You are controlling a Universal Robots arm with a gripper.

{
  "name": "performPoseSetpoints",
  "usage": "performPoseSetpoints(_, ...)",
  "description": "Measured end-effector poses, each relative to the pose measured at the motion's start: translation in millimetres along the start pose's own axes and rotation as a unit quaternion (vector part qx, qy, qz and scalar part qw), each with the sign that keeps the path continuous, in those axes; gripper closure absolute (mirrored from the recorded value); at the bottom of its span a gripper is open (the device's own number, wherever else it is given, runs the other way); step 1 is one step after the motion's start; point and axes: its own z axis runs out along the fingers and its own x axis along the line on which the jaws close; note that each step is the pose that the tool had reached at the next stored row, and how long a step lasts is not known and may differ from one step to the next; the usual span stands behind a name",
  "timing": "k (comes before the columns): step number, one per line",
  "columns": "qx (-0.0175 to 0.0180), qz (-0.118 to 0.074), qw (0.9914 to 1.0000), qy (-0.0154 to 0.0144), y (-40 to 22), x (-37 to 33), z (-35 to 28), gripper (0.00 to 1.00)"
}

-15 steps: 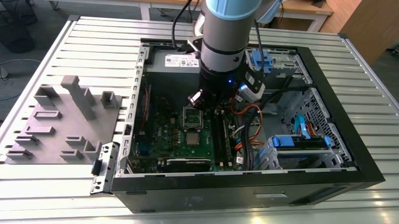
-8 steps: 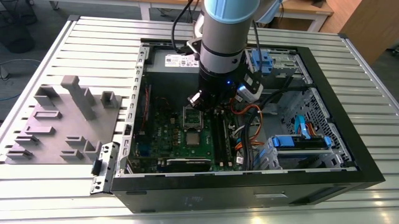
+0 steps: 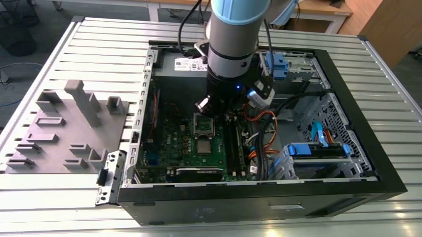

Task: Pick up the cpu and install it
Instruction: 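Close the cpu cover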

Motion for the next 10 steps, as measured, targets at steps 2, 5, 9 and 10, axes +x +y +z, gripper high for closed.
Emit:
performPoseSetpoints(2,0.0001,0.000,1.00000,0.0000,0.0,0.2,2.1,0.89)
performPoseSetpoints(5,0.0001,0.000,1.00000,0.0000,0.0,0.3,4.6,0.89)
performPoseSetpoints(9,0.0002,0.000,1.00000,0.0001,0.0,0.4,5.2,0.89)
performPoseSetpoints(10,0.0002,0.000,1.00000,0.0001,0.0,0.4,5.2,0.89)
